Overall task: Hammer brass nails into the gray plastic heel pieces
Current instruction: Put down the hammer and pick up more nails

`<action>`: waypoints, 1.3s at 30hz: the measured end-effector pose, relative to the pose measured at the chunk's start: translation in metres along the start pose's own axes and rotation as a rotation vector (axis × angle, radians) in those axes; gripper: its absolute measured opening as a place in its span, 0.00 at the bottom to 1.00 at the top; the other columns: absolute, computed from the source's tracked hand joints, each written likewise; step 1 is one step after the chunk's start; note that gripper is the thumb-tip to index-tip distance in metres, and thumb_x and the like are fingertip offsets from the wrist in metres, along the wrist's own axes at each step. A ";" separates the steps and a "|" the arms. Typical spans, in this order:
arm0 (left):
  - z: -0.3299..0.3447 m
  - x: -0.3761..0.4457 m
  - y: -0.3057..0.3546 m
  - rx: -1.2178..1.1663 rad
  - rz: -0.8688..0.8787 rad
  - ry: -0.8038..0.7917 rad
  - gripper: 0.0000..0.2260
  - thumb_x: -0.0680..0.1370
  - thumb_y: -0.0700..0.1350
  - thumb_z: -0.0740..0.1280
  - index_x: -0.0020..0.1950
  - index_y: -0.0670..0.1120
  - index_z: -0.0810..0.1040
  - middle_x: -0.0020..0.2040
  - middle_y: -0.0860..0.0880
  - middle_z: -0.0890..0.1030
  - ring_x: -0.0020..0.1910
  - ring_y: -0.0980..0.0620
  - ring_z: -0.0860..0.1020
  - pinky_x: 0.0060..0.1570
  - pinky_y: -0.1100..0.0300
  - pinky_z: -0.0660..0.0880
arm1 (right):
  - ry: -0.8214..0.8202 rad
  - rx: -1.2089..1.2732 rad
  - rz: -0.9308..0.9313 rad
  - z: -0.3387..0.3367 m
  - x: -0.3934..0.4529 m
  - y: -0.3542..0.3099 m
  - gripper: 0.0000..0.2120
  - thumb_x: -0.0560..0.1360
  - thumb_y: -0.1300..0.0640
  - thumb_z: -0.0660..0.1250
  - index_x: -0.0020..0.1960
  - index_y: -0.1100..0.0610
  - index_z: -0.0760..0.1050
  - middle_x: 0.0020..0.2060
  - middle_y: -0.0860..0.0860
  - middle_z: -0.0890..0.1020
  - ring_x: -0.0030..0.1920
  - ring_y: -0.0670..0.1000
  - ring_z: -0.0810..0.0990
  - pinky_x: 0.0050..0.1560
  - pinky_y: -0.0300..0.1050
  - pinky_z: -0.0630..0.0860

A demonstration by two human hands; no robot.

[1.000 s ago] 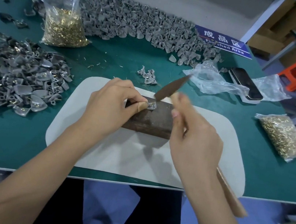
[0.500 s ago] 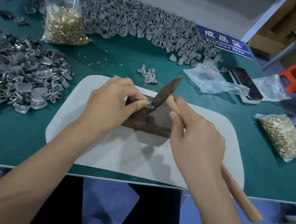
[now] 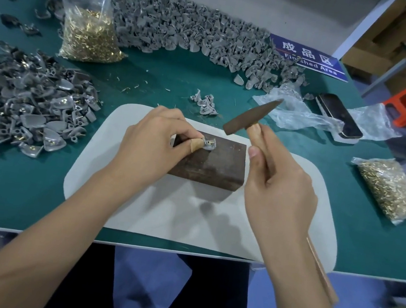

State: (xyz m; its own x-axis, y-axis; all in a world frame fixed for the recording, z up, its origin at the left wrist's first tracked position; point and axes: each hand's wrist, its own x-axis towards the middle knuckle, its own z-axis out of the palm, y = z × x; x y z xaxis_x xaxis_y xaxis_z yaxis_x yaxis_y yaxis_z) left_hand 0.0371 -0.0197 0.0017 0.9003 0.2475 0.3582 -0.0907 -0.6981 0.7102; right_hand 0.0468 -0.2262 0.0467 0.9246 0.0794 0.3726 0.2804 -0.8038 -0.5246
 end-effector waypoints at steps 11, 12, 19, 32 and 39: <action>-0.002 -0.010 0.006 0.024 0.085 0.055 0.02 0.79 0.46 0.69 0.51 0.52 0.81 0.49 0.58 0.80 0.53 0.54 0.76 0.51 0.51 0.76 | -0.103 0.054 0.262 0.016 0.022 0.049 0.10 0.81 0.55 0.64 0.61 0.49 0.78 0.42 0.41 0.79 0.50 0.53 0.80 0.42 0.46 0.69; -0.003 -0.011 0.007 0.033 0.100 0.051 0.02 0.79 0.45 0.69 0.51 0.51 0.81 0.49 0.58 0.81 0.53 0.54 0.76 0.51 0.51 0.76 | -0.120 0.079 0.265 0.016 0.022 0.052 0.09 0.81 0.54 0.66 0.60 0.48 0.78 0.41 0.39 0.78 0.48 0.49 0.80 0.40 0.43 0.69; -0.001 -0.013 0.006 0.014 0.129 0.027 0.01 0.78 0.43 0.71 0.49 0.48 0.81 0.49 0.55 0.80 0.54 0.51 0.76 0.51 0.50 0.75 | -0.117 0.246 0.206 0.006 0.024 0.050 0.10 0.80 0.53 0.69 0.57 0.39 0.76 0.40 0.40 0.81 0.42 0.34 0.78 0.36 0.31 0.67; 0.001 -0.015 0.003 -0.059 0.065 0.069 0.02 0.78 0.45 0.73 0.48 0.53 0.84 0.48 0.59 0.80 0.55 0.54 0.77 0.50 0.48 0.77 | -0.486 0.338 -0.037 0.008 0.014 0.025 0.13 0.86 0.45 0.53 0.48 0.42 0.73 0.32 0.44 0.78 0.29 0.44 0.72 0.35 0.44 0.68; -0.005 -0.009 0.002 -0.098 0.027 -0.027 0.03 0.78 0.48 0.73 0.49 0.55 0.86 0.50 0.59 0.80 0.57 0.55 0.74 0.56 0.49 0.74 | -0.468 0.271 -0.112 -0.010 0.023 0.032 0.13 0.85 0.40 0.51 0.54 0.39 0.74 0.39 0.43 0.81 0.32 0.47 0.75 0.37 0.47 0.70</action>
State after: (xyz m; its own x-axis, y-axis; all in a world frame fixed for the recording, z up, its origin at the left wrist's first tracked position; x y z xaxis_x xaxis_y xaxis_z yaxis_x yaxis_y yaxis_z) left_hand 0.0266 -0.0195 0.0032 0.9080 0.2100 0.3625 -0.1554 -0.6348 0.7569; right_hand 0.0742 -0.2558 0.0459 0.8837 0.4595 0.0898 0.3831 -0.5996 -0.7026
